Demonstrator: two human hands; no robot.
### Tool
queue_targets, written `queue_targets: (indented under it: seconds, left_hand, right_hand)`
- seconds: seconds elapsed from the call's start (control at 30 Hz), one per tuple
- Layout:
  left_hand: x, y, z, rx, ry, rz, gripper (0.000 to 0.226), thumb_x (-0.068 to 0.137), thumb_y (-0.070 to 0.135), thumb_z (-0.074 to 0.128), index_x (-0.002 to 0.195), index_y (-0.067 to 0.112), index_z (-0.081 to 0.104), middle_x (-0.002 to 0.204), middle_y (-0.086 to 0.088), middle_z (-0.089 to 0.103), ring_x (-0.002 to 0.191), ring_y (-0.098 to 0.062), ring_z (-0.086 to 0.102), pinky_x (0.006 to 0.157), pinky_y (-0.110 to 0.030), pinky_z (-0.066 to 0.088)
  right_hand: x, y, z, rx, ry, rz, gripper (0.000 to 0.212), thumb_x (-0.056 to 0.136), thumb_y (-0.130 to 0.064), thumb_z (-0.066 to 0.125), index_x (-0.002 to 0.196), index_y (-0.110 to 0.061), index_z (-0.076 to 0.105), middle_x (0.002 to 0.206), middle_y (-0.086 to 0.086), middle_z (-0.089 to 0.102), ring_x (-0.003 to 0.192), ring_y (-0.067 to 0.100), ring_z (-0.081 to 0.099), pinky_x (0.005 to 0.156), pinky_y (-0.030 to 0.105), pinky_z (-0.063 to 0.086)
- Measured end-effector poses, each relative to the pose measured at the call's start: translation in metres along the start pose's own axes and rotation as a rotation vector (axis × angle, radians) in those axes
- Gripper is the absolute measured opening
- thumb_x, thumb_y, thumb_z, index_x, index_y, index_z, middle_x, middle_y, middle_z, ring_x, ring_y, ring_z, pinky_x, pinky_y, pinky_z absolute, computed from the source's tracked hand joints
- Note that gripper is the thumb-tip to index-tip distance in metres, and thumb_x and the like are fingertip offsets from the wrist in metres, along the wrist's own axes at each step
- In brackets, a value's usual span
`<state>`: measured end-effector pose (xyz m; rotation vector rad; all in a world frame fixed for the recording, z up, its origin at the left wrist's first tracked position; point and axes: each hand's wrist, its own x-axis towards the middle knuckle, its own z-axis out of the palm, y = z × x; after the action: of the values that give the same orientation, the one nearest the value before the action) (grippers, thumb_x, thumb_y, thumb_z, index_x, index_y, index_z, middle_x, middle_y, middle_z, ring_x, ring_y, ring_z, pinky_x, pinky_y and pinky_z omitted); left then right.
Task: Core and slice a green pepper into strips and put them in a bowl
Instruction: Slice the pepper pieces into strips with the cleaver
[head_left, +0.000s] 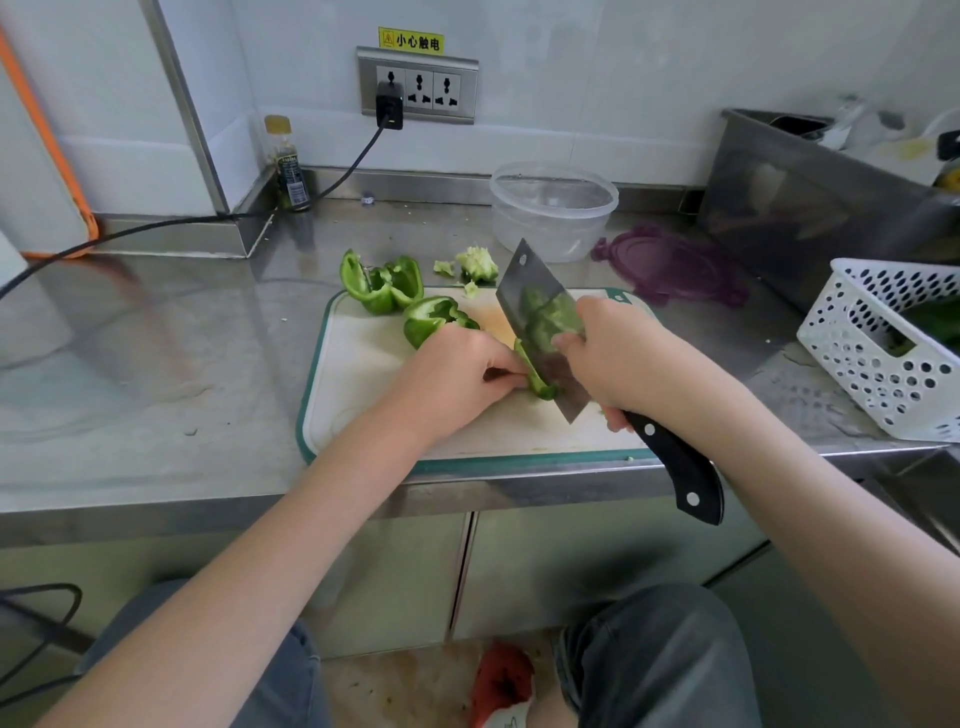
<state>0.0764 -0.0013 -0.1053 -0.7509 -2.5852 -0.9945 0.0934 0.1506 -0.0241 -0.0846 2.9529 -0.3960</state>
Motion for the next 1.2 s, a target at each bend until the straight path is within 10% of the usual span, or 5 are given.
queue_targets:
  seconds: [0.37, 0.77, 0.93, 1.2]
  left_hand:
    - [0.001, -0.001, 0.0, 0.009, -0.003, 0.002, 0.016, 0.083, 0.012, 0.069, 0.096, 0.017, 0.076, 0.096, 0.001, 0.074, 0.094, -0.015, 0.068, 0.085, -0.033, 0.052]
    - [0.0, 0.0, -0.001, 0.075, 0.001, 0.037, 0.013, 0.083, 0.013, 0.067, 0.089, 0.015, 0.078, 0.089, 0.0, 0.075, 0.085, -0.017, 0.068, 0.077, -0.035, 0.053]
    - [0.001, 0.003, -0.001, 0.101, -0.004, 0.07, 0.015, 0.083, 0.012, 0.064, 0.087, 0.016, 0.078, 0.086, 0.001, 0.075, 0.083, -0.016, 0.068, 0.075, -0.035, 0.053]
    - [0.0, 0.004, -0.003, 0.12, -0.014, 0.063, 0.016, 0.083, 0.01, 0.064, 0.089, 0.015, 0.078, 0.089, -0.001, 0.075, 0.085, -0.018, 0.067, 0.077, -0.035, 0.052]
  right_hand:
    - [0.003, -0.007, 0.018, -0.097, 0.187, -0.101, 0.006, 0.097, -0.016, 0.038, 0.093, -0.012, 0.038, 0.076, 0.005, 0.043, 0.071, 0.019, 0.046, 0.052, 0.022, 0.033]
    - [0.012, -0.007, 0.007, -0.111, 0.036, -0.023, 0.003, 0.096, -0.014, 0.044, 0.096, -0.011, 0.043, 0.072, 0.007, 0.048, 0.042, 0.022, 0.054, 0.041, 0.032, 0.046]
    - [0.022, -0.018, 0.011, -0.172, 0.067, -0.026, 0.024, 0.094, -0.012, 0.049, 0.117, -0.009, 0.05, 0.09, 0.008, 0.055, 0.08, 0.03, 0.06, 0.05, 0.035, 0.044]
    - [0.019, -0.01, 0.013, -0.213, 0.117, -0.05, 0.019, 0.094, -0.012, 0.048, 0.113, -0.01, 0.049, 0.088, 0.007, 0.053, 0.083, 0.031, 0.063, 0.053, 0.032, 0.045]
